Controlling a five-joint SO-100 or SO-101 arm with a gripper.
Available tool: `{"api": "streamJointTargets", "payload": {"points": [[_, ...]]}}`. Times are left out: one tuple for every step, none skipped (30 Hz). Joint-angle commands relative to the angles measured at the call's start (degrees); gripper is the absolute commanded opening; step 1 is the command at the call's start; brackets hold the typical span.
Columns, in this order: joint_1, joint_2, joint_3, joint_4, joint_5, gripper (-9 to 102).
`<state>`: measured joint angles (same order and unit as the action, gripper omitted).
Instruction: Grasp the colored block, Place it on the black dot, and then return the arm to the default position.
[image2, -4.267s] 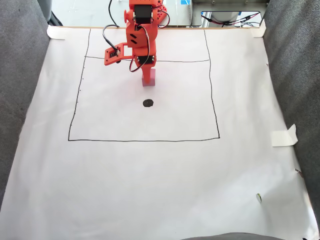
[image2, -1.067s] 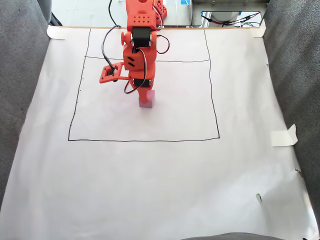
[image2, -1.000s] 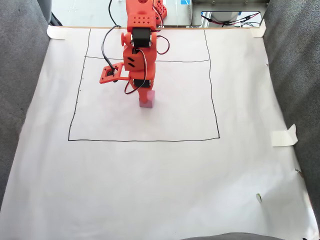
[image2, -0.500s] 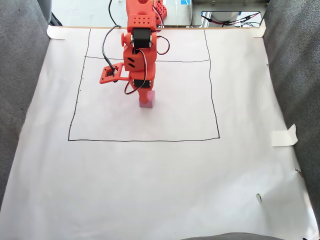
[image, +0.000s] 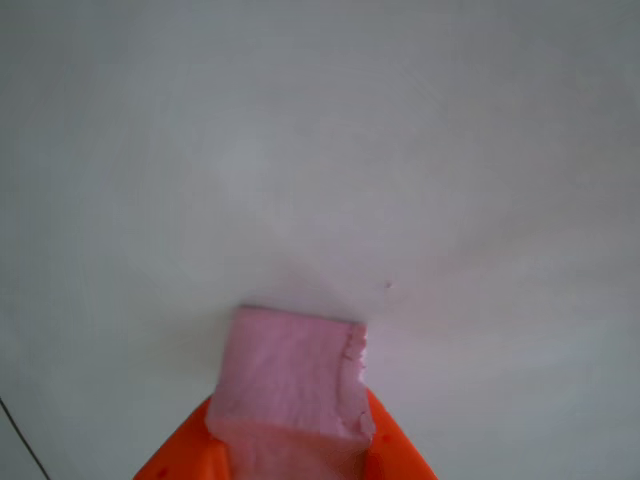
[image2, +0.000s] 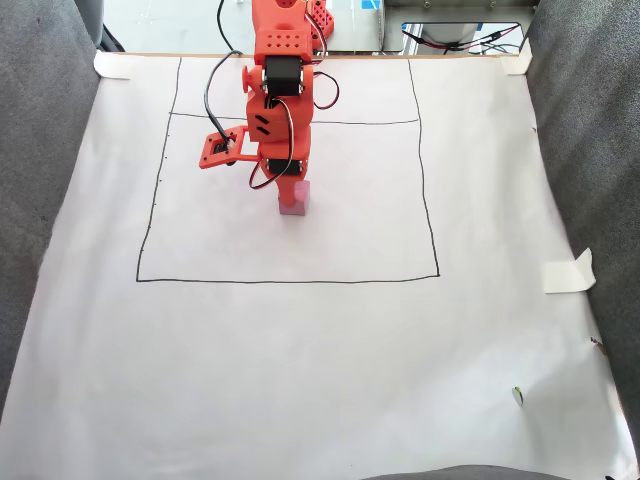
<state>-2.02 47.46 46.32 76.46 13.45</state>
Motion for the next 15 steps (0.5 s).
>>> {"api": "streamJointTargets", "payload": {"points": [[-0.18,2.37,-1.41,0.53,0.18,14],[-0.18,2.46,-1.32,0.53,0.44,17],[-0.18,2.64,-1.14,0.53,0.53,18],[-0.18,2.81,-1.05,0.53,0.62,18],[-0.18,2.90,-0.88,0.62,0.62,18],[-0.18,3.16,-0.79,0.62,0.70,19],[-0.18,3.43,-0.53,0.62,0.88,20],[-0.18,3.78,-0.26,0.62,1.05,21],[-0.18,4.13,0.00,0.62,1.05,22],[-0.18,4.48,0.18,0.62,1.14,23],[-0.18,4.92,0.62,0.62,1.23,25],[-0.18,5.36,1.05,0.44,1.32,29],[-0.18,5.89,1.67,0.18,1.32,31],[-0.09,6.50,2.29,-0.09,1.32,32],[0.00,7.12,2.99,-0.53,1.32,32]]}}
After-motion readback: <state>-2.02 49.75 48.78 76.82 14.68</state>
